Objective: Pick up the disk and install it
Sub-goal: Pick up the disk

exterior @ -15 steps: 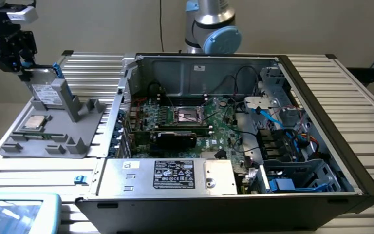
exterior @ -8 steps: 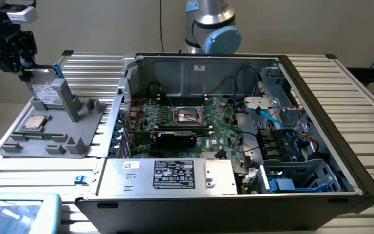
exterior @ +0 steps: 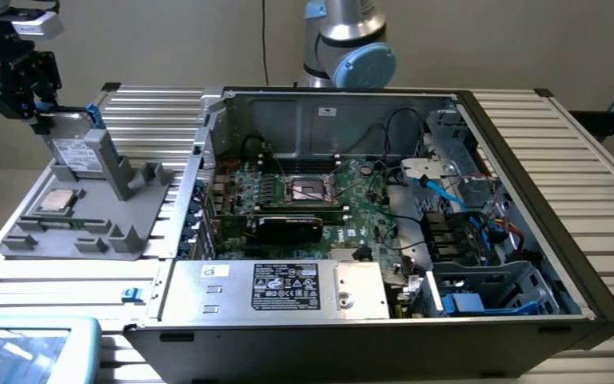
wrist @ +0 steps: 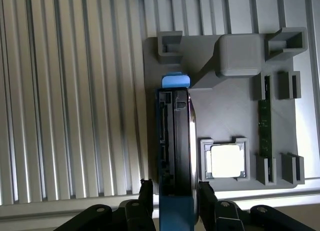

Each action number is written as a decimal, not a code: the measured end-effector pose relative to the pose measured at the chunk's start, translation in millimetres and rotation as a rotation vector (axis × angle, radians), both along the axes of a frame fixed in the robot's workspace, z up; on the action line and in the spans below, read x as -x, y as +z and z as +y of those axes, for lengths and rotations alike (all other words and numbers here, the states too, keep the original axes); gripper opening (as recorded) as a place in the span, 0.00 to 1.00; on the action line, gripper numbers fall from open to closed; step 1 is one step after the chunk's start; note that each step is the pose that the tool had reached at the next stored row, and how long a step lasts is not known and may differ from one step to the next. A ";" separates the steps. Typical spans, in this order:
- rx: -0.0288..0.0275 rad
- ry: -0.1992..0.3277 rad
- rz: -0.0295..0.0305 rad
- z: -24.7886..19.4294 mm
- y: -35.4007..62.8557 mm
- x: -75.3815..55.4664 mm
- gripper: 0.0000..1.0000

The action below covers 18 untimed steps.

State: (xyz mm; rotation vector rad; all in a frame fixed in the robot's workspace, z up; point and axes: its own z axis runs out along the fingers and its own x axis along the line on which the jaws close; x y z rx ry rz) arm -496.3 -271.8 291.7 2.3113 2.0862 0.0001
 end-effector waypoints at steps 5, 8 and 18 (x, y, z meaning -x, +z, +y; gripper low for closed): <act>0.0000 0.000 -0.0001 0.0 -0.1 0.0 0.49; 0.0000 0.000 -0.0001 0.0 -0.1 0.0 0.39; 0.0000 0.000 -0.0001 0.0 -0.1 0.0 0.39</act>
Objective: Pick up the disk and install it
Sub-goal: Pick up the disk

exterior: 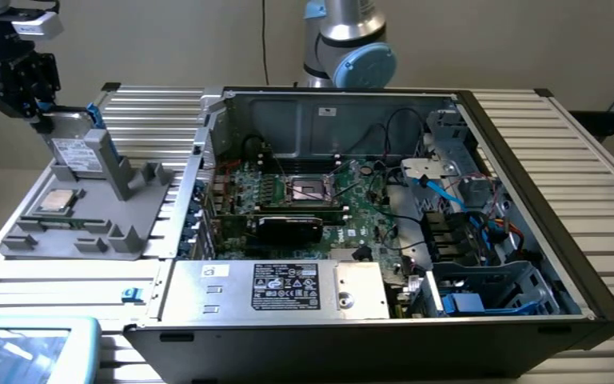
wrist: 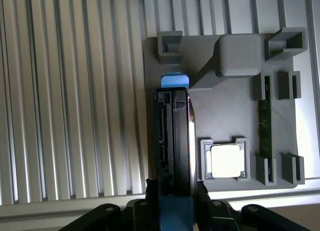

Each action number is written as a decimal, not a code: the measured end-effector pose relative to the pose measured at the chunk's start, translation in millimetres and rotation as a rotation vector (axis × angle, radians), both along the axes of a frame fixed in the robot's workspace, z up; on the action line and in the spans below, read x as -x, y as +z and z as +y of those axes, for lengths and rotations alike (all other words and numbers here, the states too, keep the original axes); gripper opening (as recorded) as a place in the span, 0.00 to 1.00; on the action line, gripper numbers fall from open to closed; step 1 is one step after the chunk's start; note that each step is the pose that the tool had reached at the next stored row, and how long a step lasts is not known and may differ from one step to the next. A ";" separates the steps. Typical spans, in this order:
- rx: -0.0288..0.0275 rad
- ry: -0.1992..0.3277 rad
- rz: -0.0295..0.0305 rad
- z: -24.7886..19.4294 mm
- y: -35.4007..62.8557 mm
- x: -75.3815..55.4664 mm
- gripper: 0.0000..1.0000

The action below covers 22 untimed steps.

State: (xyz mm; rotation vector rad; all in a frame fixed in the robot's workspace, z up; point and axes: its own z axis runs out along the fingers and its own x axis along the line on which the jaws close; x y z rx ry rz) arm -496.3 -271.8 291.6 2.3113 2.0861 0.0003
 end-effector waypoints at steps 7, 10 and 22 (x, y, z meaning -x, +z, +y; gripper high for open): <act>0.0000 0.000 0.0000 0.0 0.0 0.0 0.37; 0.0001 0.000 0.0001 0.0 0.0 0.0 0.37; 0.0109 0.000 0.0000 0.0 -0.2 0.0 0.37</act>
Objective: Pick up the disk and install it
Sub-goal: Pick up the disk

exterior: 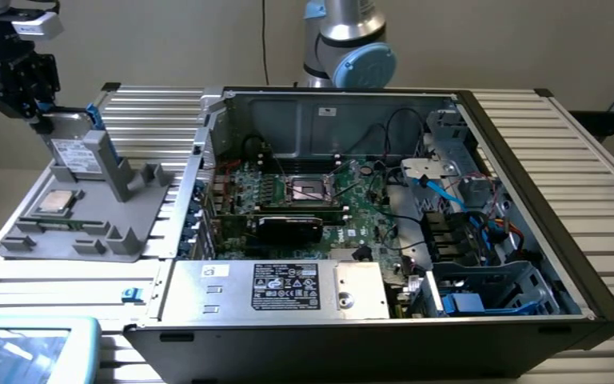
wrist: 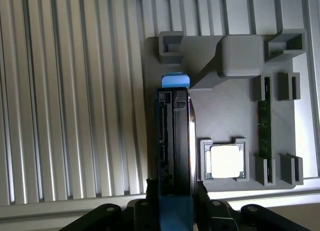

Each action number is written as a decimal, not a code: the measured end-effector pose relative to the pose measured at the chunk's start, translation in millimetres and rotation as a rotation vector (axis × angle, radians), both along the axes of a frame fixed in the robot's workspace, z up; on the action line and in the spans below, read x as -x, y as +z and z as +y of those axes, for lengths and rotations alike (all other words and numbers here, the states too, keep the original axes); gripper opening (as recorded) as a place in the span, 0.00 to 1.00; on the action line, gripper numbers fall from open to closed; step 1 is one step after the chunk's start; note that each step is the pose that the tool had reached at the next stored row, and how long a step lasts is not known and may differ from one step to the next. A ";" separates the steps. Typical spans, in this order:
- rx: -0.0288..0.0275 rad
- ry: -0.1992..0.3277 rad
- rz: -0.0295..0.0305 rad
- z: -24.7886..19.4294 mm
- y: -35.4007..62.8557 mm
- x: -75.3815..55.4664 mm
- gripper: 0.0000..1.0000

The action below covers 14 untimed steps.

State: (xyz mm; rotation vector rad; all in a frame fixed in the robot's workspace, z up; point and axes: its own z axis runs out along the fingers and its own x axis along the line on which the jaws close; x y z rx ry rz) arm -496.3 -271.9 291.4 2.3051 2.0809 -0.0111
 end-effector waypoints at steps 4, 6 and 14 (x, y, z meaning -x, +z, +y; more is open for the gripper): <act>-0.0112 0.000 0.0002 0.0 0.1 0.0 0.37; -0.0209 0.000 0.0000 0.0 0.0 0.0 0.37; -0.0256 0.000 0.0000 0.0 0.9 0.1 0.37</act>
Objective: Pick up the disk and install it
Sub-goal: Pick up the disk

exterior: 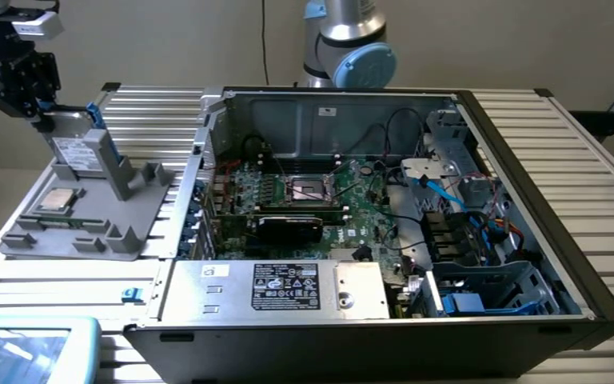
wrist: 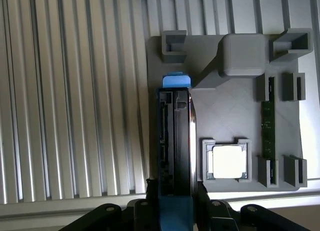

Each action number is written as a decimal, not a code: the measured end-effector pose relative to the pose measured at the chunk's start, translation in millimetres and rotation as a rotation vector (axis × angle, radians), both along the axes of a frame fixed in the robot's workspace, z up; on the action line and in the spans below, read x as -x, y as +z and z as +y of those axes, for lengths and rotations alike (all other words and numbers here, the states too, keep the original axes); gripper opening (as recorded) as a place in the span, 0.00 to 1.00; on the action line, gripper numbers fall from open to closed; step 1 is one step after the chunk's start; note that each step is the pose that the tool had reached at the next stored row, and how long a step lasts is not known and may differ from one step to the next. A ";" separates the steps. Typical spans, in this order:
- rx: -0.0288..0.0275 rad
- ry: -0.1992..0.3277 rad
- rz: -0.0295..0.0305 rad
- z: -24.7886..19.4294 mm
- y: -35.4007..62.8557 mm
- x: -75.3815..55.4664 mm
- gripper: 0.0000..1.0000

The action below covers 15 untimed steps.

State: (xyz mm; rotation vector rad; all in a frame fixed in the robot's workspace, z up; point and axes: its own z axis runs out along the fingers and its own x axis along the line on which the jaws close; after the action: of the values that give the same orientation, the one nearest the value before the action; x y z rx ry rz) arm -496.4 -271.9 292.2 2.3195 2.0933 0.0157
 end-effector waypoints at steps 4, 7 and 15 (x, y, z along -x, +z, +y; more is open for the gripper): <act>0.0000 0.000 -0.0002 0.0 2.2 -0.2 0.37; 0.0001 0.000 0.0001 0.1 4.5 -0.6 0.37; 0.0001 0.000 -0.0029 0.0 20.3 -2.4 0.37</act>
State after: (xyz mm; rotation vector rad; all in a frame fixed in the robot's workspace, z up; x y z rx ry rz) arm -494.0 -271.8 312.5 2.3181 2.0918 0.0190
